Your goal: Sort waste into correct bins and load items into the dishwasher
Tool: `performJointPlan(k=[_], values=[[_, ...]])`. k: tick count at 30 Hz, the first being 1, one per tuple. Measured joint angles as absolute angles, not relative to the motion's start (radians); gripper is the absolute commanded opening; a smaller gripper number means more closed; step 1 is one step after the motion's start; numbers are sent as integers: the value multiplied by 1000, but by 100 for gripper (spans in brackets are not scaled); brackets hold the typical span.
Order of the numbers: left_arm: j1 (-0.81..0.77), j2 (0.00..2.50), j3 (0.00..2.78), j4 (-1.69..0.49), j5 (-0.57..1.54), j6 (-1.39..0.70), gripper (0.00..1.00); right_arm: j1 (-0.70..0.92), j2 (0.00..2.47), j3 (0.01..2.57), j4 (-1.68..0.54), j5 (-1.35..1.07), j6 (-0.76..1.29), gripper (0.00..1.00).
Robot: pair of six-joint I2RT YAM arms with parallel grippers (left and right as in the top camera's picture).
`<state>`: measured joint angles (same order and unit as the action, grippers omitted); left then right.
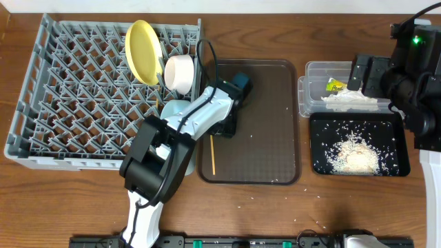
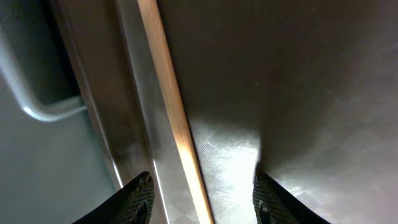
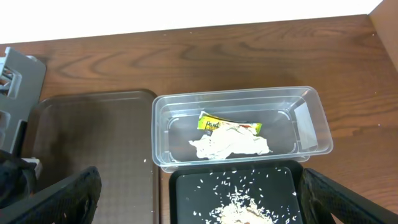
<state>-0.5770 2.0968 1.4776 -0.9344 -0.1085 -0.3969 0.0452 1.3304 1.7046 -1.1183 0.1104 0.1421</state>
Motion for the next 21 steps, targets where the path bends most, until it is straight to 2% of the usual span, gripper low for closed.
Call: performJointPlan(k=[2,4,6,16,21], values=[[-577,2094,1464,-914,-111,-397,44,45,1330,1705,-1119,110,142,99],[-577,2086,1448,-893,-109,-397,22,45,1330,1705,-1119,110,142,99],[-578,2078,1430,-869,-107,-406,8,45,1330,1705,-1119,110,142,99],[-578,2062,1397,-859,-104,-380,7,45,1330,1705,-1119,110,142,99],[-577,2069,1454,-1006,-74,-358,7,45,1330,1705,-1119,110,142,99]])
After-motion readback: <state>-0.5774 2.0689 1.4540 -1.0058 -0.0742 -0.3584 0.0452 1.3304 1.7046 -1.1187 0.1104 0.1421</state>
